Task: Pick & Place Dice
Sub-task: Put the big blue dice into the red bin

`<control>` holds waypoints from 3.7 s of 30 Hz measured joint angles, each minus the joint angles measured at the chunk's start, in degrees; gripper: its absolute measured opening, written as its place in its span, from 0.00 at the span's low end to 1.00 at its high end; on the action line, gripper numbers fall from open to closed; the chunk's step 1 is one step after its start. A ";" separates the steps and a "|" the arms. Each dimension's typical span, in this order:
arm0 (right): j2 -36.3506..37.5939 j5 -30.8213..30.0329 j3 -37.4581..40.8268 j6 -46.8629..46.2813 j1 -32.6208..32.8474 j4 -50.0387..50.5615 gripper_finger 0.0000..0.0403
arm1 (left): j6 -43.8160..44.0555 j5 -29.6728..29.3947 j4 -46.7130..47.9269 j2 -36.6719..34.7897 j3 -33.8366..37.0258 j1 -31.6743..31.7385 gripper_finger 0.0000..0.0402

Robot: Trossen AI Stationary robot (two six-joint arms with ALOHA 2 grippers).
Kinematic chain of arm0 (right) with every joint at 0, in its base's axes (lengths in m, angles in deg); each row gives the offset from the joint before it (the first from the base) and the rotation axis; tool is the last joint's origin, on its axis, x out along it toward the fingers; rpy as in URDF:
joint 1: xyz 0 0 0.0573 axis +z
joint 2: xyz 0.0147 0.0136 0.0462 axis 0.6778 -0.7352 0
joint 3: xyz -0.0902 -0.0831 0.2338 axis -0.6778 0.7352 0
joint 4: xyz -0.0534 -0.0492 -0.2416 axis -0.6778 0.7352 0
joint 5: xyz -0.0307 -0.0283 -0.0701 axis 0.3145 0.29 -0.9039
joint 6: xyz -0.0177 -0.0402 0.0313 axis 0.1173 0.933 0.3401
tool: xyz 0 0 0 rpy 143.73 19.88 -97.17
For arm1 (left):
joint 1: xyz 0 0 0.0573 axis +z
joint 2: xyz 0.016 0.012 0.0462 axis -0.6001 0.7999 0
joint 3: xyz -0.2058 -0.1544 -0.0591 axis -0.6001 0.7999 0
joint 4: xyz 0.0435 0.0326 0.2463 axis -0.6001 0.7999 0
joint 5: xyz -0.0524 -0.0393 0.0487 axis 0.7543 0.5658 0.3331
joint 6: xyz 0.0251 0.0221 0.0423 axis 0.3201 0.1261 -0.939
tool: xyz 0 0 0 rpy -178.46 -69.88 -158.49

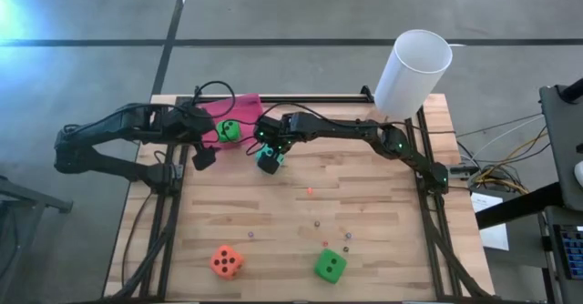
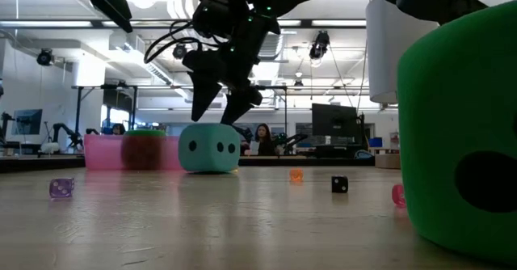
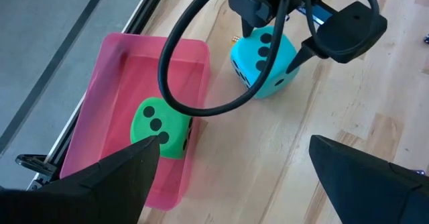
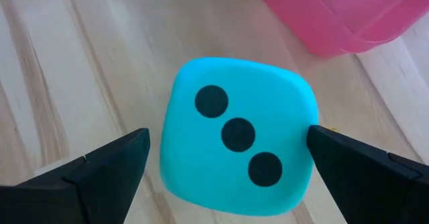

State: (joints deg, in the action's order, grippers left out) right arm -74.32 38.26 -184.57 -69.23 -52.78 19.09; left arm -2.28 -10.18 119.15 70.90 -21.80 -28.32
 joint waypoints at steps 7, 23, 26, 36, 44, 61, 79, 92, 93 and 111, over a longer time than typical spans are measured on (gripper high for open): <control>0.00 -0.13 -1.06 -0.19 -0.07 0.43 0.99 | -0.04 0.00 -0.01 -0.02 0.00 0.00 0.97; -0.04 -1.00 -1.58 0.44 -0.03 3.34 0.99 | -0.15 0.01 -0.01 0.00 0.00 0.00 0.97; -0.04 -1.00 -1.26 0.44 -0.03 3.27 0.99 | -0.15 0.00 -0.01 -0.01 0.00 0.01 0.97; -0.04 -0.79 0.20 0.93 -0.03 1.93 0.99 | -0.15 0.00 -0.01 -0.01 0.00 0.02 0.97; 0.01 -0.33 1.44 1.14 -0.03 0.91 0.99 | -0.13 0.01 -0.01 -0.02 0.00 0.00 0.97; 0.27 2.08 4.69 1.14 -0.47 -0.56 0.99 | 0.00 0.00 -0.01 0.00 0.00 0.00 0.97; 0.15 2.06 4.78 -0.02 -0.44 -0.01 0.77 | -0.17 0.00 -0.01 -0.02 0.00 0.02 0.97; 0.15 2.06 4.80 0.39 -0.44 -0.01 0.79 | -0.15 0.00 -0.01 -0.02 0.00 0.00 0.97; 0.15 2.06 4.80 0.39 -0.44 -0.03 0.78 | -0.15 0.00 -0.01 -0.01 0.00 0.00 0.97; 0.17 1.90 4.85 0.73 -0.42 -0.40 0.76 | -0.13 0.00 -0.01 0.00 0.00 0.00 0.96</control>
State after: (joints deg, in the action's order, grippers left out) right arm -74.14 40.16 -179.72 -68.50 -53.20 18.69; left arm -2.41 -10.19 119.13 70.91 -21.80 -28.32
